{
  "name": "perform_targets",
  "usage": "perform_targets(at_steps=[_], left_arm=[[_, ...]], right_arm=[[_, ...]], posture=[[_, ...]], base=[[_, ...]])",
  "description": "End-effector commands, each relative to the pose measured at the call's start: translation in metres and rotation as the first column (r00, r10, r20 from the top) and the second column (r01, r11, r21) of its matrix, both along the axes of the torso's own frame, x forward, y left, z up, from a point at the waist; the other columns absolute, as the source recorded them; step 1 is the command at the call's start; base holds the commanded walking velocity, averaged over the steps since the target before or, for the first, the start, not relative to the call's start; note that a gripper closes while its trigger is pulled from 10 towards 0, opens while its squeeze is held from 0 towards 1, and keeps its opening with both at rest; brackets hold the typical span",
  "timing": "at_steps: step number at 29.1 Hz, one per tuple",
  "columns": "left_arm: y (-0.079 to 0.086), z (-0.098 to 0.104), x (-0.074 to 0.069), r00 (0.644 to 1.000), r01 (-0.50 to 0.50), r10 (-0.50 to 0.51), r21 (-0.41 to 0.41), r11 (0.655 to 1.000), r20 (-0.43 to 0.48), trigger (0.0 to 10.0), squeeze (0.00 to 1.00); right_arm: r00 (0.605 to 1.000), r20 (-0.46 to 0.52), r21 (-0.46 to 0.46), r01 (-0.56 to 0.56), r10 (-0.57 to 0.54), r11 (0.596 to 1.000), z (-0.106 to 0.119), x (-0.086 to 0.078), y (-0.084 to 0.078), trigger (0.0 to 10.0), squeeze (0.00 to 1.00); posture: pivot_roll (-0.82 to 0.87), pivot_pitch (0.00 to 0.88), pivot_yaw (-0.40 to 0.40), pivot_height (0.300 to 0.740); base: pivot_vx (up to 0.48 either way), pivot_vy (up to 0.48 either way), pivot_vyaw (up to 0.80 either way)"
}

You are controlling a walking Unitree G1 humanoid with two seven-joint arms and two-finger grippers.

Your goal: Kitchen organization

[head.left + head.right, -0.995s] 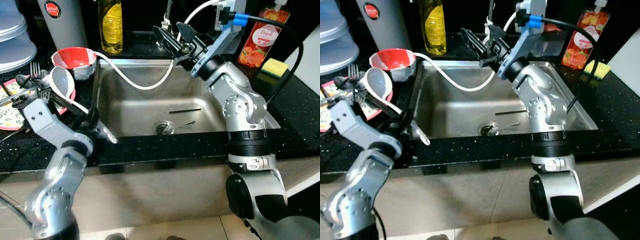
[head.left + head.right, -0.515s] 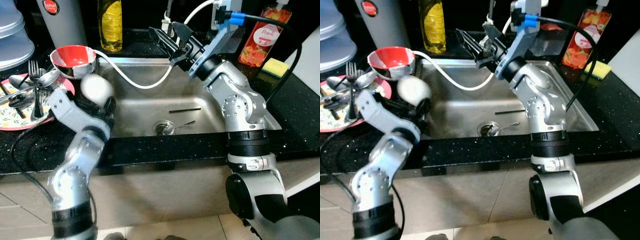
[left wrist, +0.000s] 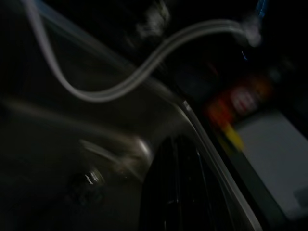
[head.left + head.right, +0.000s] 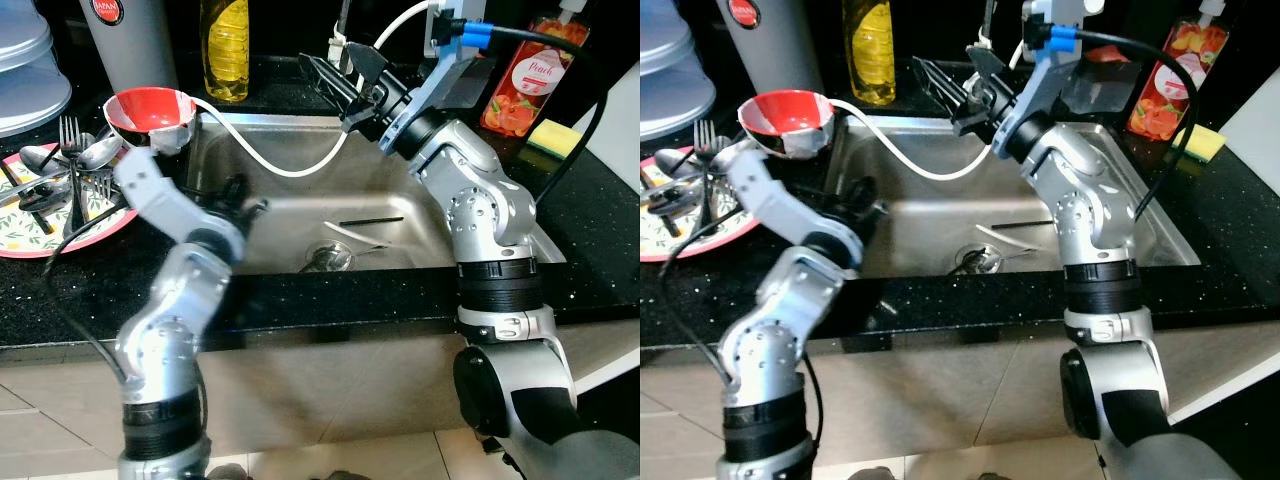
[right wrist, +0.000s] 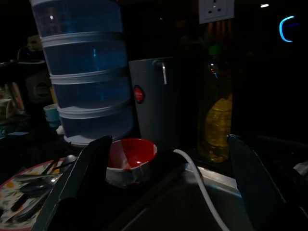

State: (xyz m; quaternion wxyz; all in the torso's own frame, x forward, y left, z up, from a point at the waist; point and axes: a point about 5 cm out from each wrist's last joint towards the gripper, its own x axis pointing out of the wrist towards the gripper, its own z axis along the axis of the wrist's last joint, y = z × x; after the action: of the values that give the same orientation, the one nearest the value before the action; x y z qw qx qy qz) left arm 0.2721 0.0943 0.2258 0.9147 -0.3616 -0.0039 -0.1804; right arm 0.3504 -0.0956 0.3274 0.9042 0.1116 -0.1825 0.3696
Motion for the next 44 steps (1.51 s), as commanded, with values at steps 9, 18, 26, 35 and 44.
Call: perform_targets(at_steps=[9,18,26,35,44], left_arm=[[0.019,0.002,-0.003,0.966,-0.256,0.219,0.385,0.887,0.137,10.0,0.00],[0.094,0.014,-0.013,0.814,-0.558,0.499,0.634,0.535,0.296,10.0,0.00],[0.146,0.007,-0.033,0.702,-0.607,0.633,0.740,0.292,0.327,10.0,0.00],[0.187,0.031,-0.040,0.572,-0.670,0.681,0.739,0.066,0.457,10.0,0.00],[0.197,0.031,-0.044,0.554,-0.665,0.718,0.743,0.076,0.422,10.0,0.00]], right_arm=[[0.998,-0.030,0.039,0.051,-0.050,0.998,-0.002,0.002,-0.011,10.0,0.00],[0.998,-0.048,0.077,0.047,-0.043,0.996,-0.005,-0.001,-0.005,10.0,0.00],[0.995,-0.097,0.130,0.019,-0.006,0.991,-0.019,-0.007,0.010,10.0,0.00],[0.997,-0.071,0.189,0.040,-0.027,0.981,-0.015,-0.002,0.013,10.0,0.00],[0.995,-0.062,0.183,0.093,-0.083,0.979,-0.016,0.004,-0.002,10.0,0.00]], posture=[[0.18,0.057,-0.064,0.740],[0.23,0.054,-0.037,0.740],[0.29,0.031,-0.012,0.740],[0.35,0.041,0.032,0.740],[0.33,0.035,0.030,0.740]], base=[[0.000,0.000,0.00],[0.000,0.000,0.00],[0.000,0.000,0.00],[0.000,0.000,0.00],[0.000,0.000,0.00]])
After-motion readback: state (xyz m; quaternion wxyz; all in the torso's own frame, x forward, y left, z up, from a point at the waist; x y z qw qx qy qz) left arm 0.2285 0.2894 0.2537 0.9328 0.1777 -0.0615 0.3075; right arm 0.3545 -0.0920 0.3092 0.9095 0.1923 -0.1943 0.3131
